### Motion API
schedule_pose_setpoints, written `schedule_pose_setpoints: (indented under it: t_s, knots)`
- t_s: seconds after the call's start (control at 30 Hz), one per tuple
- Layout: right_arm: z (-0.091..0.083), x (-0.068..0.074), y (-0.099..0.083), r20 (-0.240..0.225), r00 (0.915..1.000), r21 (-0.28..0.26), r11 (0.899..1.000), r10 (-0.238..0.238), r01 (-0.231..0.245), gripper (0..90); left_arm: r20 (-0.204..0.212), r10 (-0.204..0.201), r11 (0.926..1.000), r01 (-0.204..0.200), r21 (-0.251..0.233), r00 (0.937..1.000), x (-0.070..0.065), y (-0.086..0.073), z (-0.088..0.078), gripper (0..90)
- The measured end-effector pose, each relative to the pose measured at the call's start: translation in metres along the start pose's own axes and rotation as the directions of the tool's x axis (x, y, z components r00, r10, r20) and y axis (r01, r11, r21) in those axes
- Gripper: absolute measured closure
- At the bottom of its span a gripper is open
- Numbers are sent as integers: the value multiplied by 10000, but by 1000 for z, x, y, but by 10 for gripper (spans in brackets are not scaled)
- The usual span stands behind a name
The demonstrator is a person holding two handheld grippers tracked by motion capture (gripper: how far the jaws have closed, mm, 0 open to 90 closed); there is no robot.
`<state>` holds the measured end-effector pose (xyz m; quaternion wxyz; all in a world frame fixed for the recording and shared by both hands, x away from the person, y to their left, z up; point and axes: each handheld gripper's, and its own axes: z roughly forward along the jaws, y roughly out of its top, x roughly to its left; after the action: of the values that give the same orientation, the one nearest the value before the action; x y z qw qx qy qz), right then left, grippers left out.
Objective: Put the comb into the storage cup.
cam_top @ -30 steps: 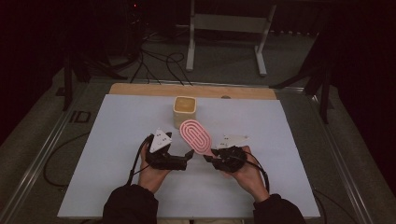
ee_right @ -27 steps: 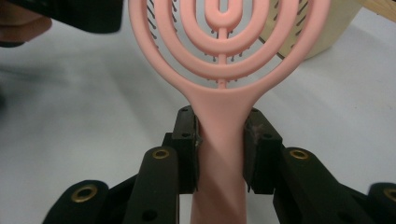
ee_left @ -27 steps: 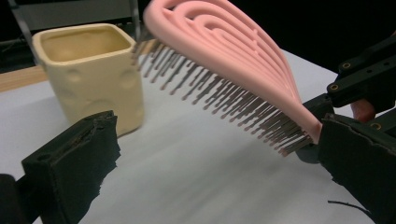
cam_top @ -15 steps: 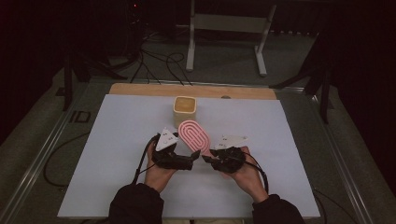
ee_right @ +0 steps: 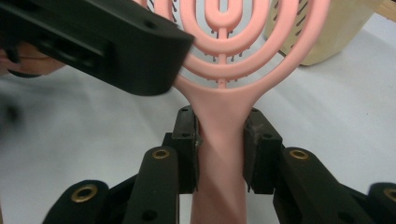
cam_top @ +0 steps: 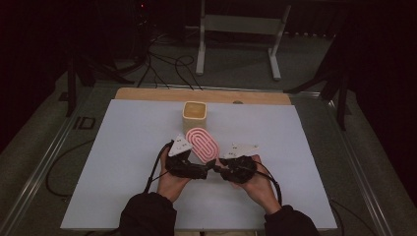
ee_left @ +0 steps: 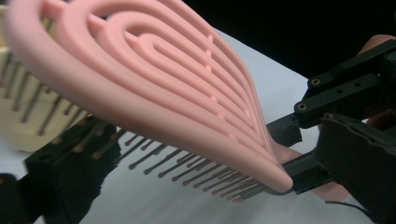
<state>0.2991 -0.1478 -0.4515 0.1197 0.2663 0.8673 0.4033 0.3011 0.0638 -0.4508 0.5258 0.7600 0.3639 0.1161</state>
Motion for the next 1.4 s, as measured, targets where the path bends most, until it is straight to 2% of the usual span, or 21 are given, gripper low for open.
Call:
schedule_pose_setpoints:
  t_s: [0.17,0.23,0.37,0.57,0.8,1.07,1.3,1.4]
  knots:
    - [1,2,0,-23,10000,12,10000,49,-49,697,52,-180,9998,180,-66,9998,-2,0,1,71]
    - [2,3,0,-4,10000,2,10000,-28,28,697,-56,-151,9999,151,-22,9999,-3,1,1,108]
    - [4,5,0,-62,10000,7,10000,-73,73,697,-113,-342,9993,343,125,9994,-4,1,4,172]
    - [5,6,0,-55,10000,46,10000,-64,64,697,-232,-617,9981,618,56,9978,-2,2,3,268]
    - [7,8,0,-59,9999,74,9999,-149,150,698,-18,-946,9951,945,-301,9955,1,2,-3,414]
    - [8,8,-1,-91,9998,119,9998,-151,152,697,589,-1244,9902,1277,-560,9905,3,2,-6,536]
    - [9,9,-1,-82,9998,63,9998,-208,208,697,965,-1188,9889,1265,-780,9882,-1,3,-8,608]
    - [9,9,-1,-103,9998,15,9998,-190,190,696,996,-1078,9898,1162,-830,9892,-5,5,-8,626]
